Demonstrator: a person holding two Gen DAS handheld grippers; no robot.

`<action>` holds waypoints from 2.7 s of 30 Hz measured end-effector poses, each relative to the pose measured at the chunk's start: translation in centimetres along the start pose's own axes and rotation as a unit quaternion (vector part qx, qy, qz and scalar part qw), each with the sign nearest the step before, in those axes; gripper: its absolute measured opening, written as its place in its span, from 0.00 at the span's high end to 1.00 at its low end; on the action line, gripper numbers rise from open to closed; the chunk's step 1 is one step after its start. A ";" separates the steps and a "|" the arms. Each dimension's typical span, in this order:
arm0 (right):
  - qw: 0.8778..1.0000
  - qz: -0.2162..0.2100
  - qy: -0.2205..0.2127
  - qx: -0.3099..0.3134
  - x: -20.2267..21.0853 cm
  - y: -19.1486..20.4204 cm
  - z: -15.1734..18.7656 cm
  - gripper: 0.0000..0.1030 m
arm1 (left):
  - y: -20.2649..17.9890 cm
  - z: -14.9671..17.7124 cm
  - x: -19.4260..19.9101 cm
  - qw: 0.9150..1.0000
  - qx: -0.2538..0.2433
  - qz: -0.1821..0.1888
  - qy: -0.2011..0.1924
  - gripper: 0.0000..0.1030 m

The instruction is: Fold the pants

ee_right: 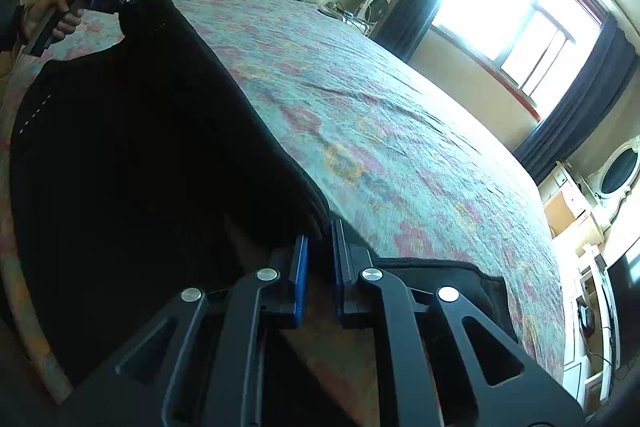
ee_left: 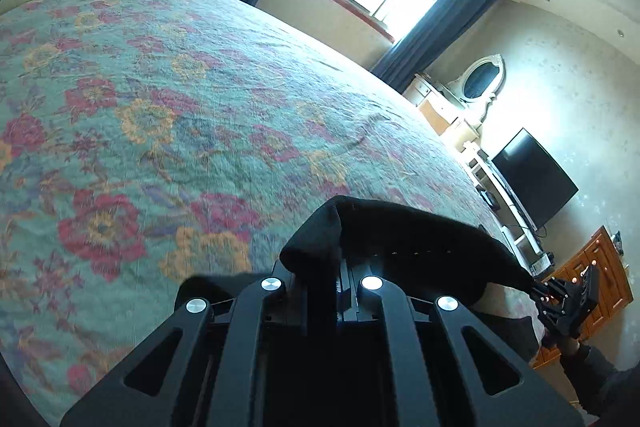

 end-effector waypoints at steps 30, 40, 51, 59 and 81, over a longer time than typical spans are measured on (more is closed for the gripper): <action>0.720 -0.169 0.017 -0.673 -2.7 1.4 9.3 0.19 | 2.3 10.9 1.3 0.953 0.281 -0.116 0.000 0.89; 0.758 -0.092 0.052 -0.643 -3.7 2.4 9.5 0.20 | 2.4 11.2 3.7 0.948 0.301 -0.094 -0.031 0.91; 0.740 -0.116 0.027 -0.662 -3.9 1.5 10.5 0.88 | 2.2 11.1 5.8 0.953 0.287 -0.080 -0.046 0.91; 0.730 -0.154 -0.033 -0.665 0.8 1.6 8.9 0.89 | 0.7 11.0 9.9 0.960 0.263 -0.068 -0.062 0.92; 0.763 -0.032 0.007 -0.646 4.7 -3.4 13.9 0.37 | 4.0 15.6 16.8 0.970 0.193 -0.128 -0.071 0.58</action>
Point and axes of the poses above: each gripper's, at about its wrist camera, not at the fingertips, and x roughly against the way its jaws point, y to its left, z to its underside, the point moved 7 cm from there along -x, roughly the way its jaws point
